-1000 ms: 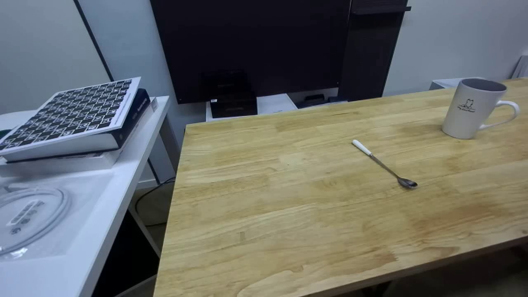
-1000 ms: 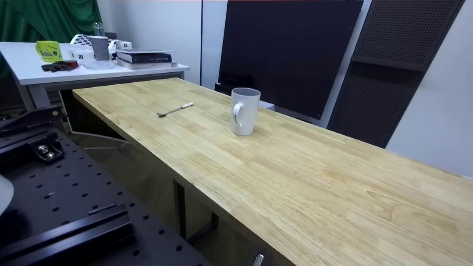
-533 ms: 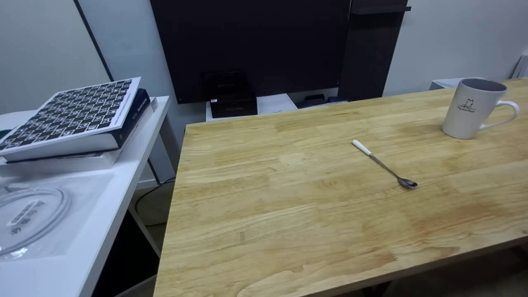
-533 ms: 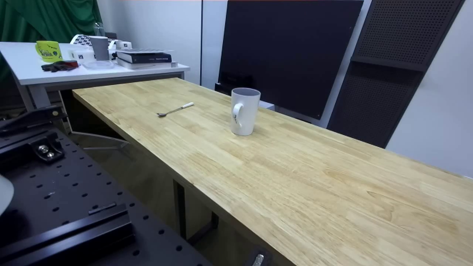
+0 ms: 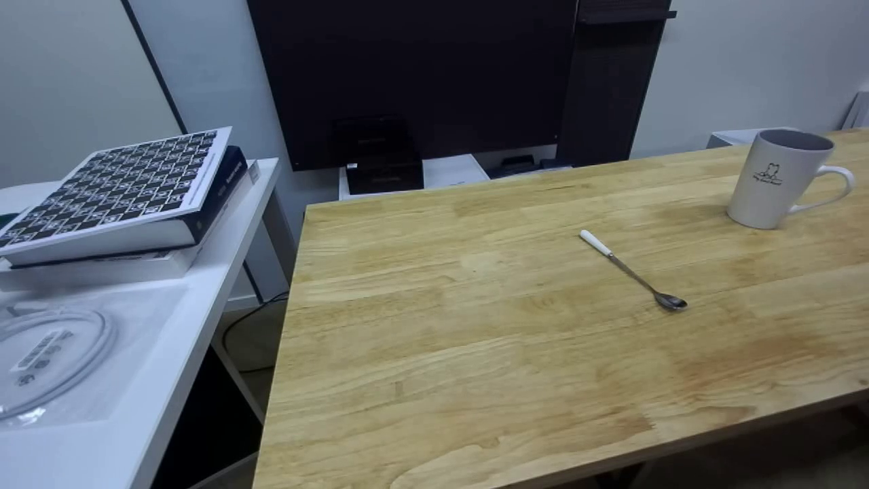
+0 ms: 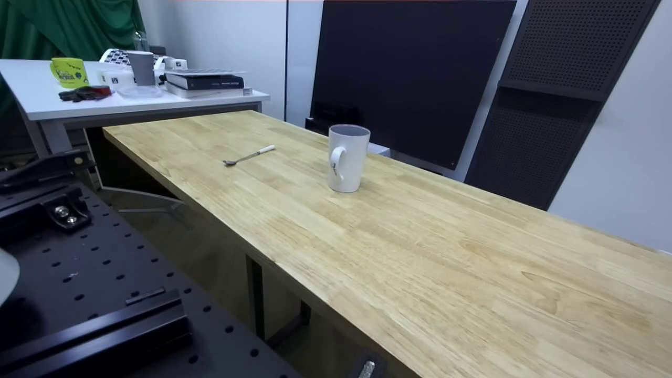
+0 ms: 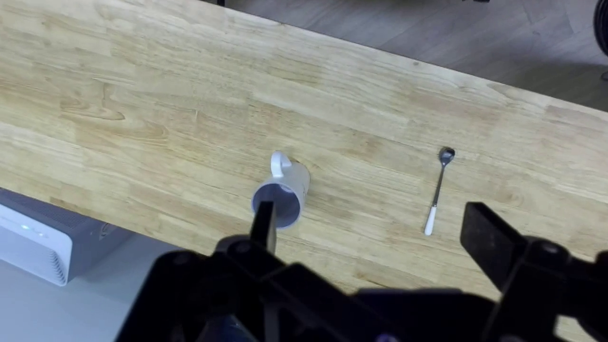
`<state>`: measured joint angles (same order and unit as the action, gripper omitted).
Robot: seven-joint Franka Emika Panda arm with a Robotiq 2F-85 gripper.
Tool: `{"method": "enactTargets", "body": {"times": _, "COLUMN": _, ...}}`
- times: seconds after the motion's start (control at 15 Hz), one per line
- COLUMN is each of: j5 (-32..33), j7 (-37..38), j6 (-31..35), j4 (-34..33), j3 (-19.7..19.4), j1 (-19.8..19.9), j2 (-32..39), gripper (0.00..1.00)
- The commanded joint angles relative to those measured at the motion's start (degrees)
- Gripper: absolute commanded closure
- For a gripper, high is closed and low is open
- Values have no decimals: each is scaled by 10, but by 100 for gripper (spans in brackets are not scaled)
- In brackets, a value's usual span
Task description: Place the spoon inside the mug
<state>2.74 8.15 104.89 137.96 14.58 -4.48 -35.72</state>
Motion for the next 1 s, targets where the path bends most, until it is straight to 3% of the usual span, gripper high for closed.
{"method": "enactTargets", "body": {"times": 0.0, "j5": 35, "j7": 33, "j6": 45, "j4": -61, "j3": 8, "j1": 9, "j2": 139, "gripper": 0}}
{"method": "enactTargets", "body": {"times": 0.6, "j5": 60, "j7": 58, "j6": 145, "j4": -211, "j3": -10, "j1": -19, "j2": 407, "gripper": 0}}
{"method": "enactTargets", "body": {"times": 0.93, "j5": 3, "j7": 53, "j6": 145, "j4": -304, "j3": -21, "j1": -52, "j2": 532, "gripper": 0}}
